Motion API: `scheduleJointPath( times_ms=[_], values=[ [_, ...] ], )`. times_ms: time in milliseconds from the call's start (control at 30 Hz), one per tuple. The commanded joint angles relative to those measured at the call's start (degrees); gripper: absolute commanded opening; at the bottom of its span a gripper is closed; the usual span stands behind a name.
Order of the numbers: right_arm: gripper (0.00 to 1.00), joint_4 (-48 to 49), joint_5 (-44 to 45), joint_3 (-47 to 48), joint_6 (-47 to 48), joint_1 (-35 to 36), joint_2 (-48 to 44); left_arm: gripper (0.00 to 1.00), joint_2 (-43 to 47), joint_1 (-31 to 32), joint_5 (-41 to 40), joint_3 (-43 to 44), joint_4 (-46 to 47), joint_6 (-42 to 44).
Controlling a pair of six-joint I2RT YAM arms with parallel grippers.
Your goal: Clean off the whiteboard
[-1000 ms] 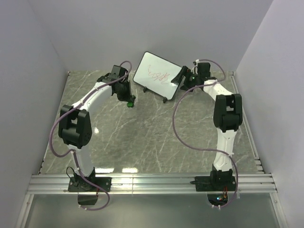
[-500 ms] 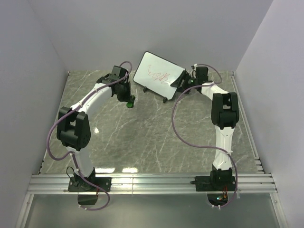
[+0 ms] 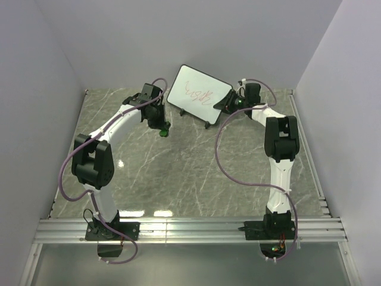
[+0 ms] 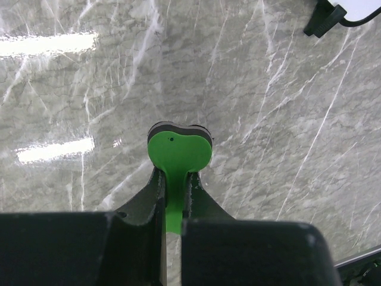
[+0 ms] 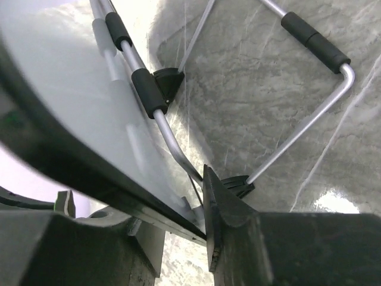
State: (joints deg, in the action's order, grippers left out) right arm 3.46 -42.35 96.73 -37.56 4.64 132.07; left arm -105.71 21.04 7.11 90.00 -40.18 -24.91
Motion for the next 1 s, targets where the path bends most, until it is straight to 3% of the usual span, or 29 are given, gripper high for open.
scheduleJointPath(
  times_ms=[0, 67, 167, 600, 967],
  values=[
    [0.22, 2.07, 1.57, -2.06, 0.03, 0.10, -2.17, 0.00, 1.12, 0.32, -0.96, 0.44, -0.25, 0.21],
    [0.09, 0.93, 1.13, -3.38, 1.96, 0.01, -2.43, 0.00, 0.95, 0.41, -0.87, 0.62, -0.16, 0.30],
    [0.00, 2.34, -0.36, -7.95, 2.75, 0.19, -4.27, 0.00, 0.86, 0.41, -1.05, 0.62, 0.10, 0.38],
    [0.00, 5.15, -3.18, -26.58, 3.81, 5.02, -15.44, 0.00, -0.11, 1.29, 0.09, 0.62, 3.09, 0.56],
    [0.00, 1.37, -8.98, -23.69, 7.50, 14.59, -13.24, 0.00, 0.86, 1.90, 0.53, -0.61, 4.41, 1.53]
  ],
)
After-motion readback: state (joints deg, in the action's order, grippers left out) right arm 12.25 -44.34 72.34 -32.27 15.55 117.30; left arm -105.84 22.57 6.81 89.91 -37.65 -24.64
